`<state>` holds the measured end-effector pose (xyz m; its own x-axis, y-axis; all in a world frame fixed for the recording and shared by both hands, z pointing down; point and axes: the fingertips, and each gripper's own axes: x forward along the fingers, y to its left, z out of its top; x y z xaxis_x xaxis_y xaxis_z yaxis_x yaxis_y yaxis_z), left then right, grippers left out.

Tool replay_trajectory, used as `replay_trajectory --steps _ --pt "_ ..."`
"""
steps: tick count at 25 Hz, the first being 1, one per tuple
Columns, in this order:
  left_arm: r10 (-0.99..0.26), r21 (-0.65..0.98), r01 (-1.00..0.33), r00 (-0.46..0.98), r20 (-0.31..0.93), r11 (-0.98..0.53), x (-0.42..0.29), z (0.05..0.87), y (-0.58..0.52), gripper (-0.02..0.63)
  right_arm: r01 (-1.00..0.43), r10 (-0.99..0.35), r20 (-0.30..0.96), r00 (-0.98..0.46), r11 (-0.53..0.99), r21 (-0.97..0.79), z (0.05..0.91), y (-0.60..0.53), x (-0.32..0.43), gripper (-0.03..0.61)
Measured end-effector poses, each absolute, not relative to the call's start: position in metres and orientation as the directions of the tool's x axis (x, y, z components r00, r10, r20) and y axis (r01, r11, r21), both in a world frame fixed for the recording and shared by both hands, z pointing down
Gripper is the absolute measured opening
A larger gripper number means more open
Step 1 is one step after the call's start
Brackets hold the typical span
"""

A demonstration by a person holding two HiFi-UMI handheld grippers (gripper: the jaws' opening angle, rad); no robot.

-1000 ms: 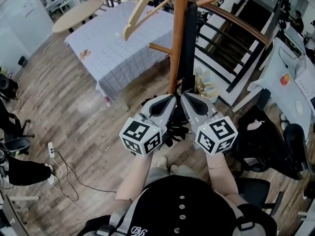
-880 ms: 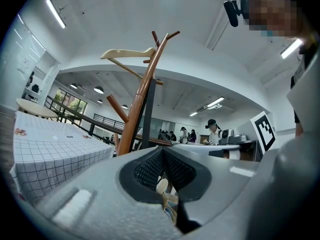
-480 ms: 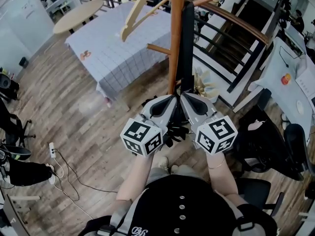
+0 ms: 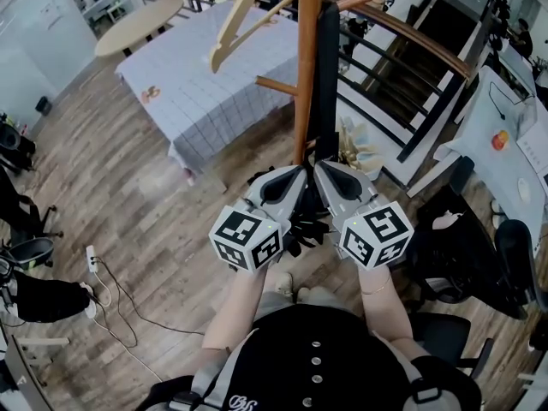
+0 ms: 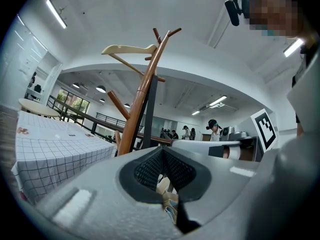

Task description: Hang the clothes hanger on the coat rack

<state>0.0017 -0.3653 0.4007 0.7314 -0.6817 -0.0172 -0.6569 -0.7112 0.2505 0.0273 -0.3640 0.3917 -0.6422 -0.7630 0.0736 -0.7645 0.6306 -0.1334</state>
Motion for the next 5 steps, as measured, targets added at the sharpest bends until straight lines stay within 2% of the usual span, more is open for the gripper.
replay_trajectory --steps 5 --pt "-0.687 0.247 -0.663 0.727 -0.011 -0.706 -0.0014 0.4000 -0.3669 -0.003 -0.758 -0.755 0.082 -0.651 0.638 -0.136 0.3931 -0.3639 0.0241 -0.003"
